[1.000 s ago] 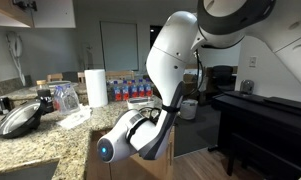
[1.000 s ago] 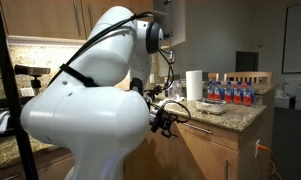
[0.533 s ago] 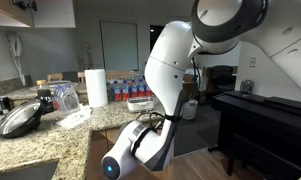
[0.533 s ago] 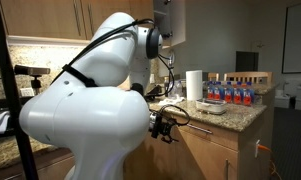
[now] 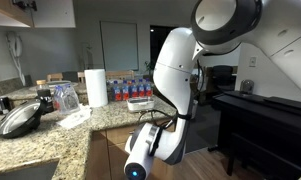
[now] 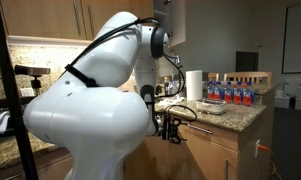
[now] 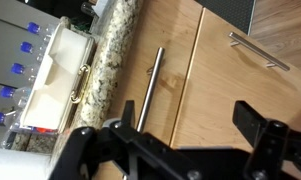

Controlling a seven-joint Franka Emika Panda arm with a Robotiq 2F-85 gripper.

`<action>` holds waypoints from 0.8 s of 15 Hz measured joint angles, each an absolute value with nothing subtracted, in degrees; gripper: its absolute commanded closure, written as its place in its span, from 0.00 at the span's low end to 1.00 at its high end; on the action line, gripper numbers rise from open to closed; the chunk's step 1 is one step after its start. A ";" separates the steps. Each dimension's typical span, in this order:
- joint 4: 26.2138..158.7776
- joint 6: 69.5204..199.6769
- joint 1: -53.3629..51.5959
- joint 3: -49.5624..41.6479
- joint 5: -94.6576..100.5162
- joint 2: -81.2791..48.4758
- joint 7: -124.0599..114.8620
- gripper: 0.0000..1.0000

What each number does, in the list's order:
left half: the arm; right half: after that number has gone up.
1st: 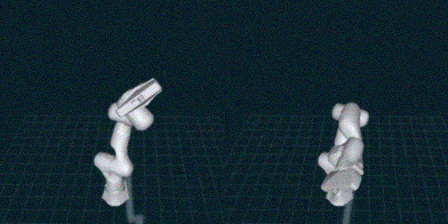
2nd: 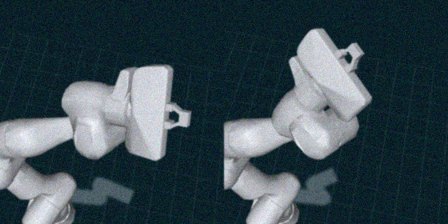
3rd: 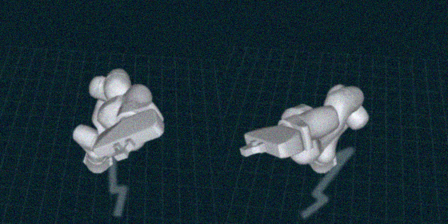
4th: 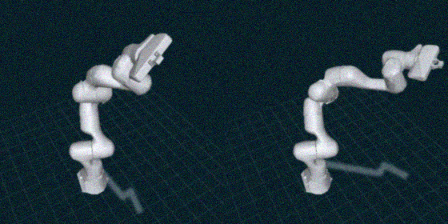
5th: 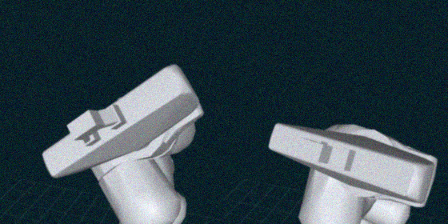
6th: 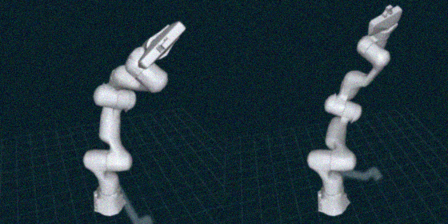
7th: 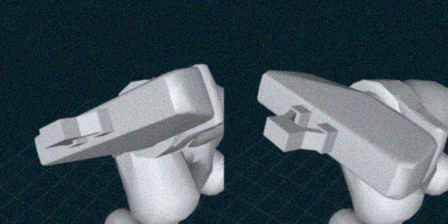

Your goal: Open the drawer

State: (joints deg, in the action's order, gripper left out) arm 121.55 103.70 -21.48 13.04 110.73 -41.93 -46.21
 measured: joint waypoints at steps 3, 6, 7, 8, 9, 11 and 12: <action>122.56 104.08 -20.20 13.05 116.58 -42.03 -46.07 0.00; 122.86 104.09 -20.10 13.13 117.32 -42.07 -46.07 0.00; 122.87 104.09 -20.10 13.16 117.33 -42.07 -46.07 0.00; 122.87 104.09 -20.10 13.17 117.33 -42.07 -46.07 0.00; 122.87 104.09 -20.10 13.18 117.34 -42.07 -46.07 0.00; 122.87 104.09 -20.10 13.18 117.34 -42.07 -46.07 0.00; 122.87 104.09 -20.10 13.18 117.34 -42.07 -46.07 0.00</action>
State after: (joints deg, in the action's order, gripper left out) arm 122.87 104.09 -20.10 13.18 117.34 -42.07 -46.07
